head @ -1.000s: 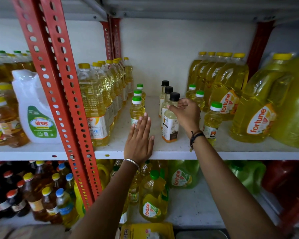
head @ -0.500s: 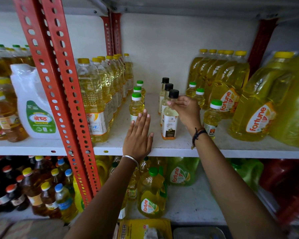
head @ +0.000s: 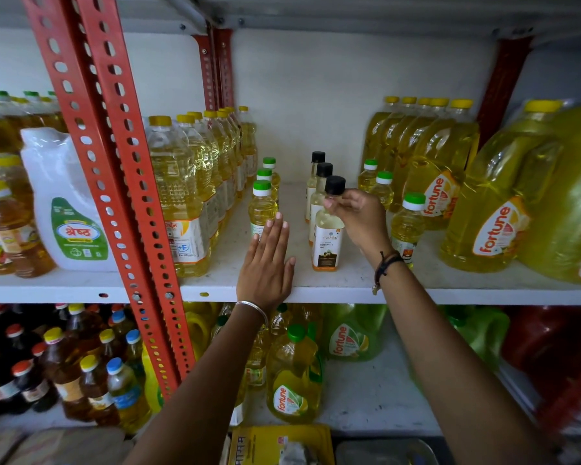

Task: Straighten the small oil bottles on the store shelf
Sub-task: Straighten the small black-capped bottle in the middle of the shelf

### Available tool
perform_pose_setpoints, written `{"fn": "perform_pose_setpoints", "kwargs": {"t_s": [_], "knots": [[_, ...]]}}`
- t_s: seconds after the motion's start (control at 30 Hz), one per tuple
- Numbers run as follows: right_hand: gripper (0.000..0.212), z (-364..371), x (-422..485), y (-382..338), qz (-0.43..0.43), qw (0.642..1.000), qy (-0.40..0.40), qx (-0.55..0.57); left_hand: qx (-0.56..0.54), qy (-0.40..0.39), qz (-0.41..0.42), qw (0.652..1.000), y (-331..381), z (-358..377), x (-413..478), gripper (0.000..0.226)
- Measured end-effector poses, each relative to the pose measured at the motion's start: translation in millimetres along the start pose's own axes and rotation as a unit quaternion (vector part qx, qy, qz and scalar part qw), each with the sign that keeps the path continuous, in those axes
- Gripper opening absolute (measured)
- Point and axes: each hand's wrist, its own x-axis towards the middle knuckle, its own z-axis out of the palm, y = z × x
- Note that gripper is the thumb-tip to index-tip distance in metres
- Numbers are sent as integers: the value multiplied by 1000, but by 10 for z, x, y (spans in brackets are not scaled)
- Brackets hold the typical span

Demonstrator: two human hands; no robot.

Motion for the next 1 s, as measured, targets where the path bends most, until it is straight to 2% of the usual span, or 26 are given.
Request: {"fn": "perform_pose_setpoints", "kwargs": {"t_s": [0.1,0.43,0.6,1.0], "knots": [[20,-23,-63,-14,-7,1000,-5,8,1,-2,-1,1000,1,0,3,60],[45,-123,-171,24,15,1000,7,2,0,3,0,1000,0,-1,4,60],[25,-102,-246,-57,1,1000,15,-1,0,3,2,1000,-3,10,3,59],[45,-60,-307,-11,-6,1000,24,-15,-5,-3,-1,1000,4,-2,0,59]]}}
